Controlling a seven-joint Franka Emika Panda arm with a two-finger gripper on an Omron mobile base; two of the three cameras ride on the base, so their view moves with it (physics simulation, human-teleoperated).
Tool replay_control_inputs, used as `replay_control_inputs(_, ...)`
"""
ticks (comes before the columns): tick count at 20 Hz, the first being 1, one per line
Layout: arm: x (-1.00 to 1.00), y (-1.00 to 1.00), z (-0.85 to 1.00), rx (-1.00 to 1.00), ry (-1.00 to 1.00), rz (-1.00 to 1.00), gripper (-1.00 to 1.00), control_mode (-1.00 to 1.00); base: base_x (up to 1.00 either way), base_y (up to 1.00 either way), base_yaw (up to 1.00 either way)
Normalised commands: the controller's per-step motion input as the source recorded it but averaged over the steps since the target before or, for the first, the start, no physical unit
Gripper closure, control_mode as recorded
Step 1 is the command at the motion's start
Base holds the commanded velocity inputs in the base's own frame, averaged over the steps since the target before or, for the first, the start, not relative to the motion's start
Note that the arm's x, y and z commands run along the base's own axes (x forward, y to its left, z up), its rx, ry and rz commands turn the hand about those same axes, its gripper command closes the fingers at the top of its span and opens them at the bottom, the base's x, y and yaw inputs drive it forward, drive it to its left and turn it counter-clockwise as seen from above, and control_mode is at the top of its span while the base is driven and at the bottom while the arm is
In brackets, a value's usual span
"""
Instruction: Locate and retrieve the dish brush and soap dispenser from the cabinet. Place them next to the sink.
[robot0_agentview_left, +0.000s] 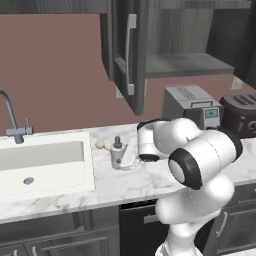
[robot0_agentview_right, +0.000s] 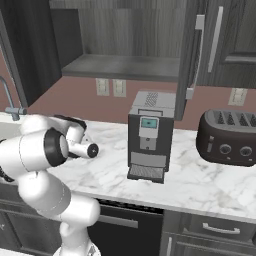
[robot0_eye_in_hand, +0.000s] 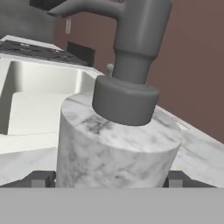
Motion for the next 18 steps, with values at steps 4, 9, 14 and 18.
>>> replay_control_inputs(4, -0.08, 0.26, -0.56, 0.05, -0.19, 0.00, 1.00, -1.00, 0.00, 0.00, 0.00)
replay_control_inputs(9, -0.02, 0.25, -0.54, 0.05, -0.19, 0.00, 1.00, -1.00, 0.00, 0.00, 0.00)
replay_control_inputs(14, 0.00, 0.21, -0.39, 0.09, -0.11, 0.00, 1.00, -1.00, 0.00, 0.00, 0.00)
replay_control_inputs(18, 0.00, 0.22, -0.38, 0.09, -0.10, 0.00, 1.00, -1.00, 0.00, 0.00, 0.00)
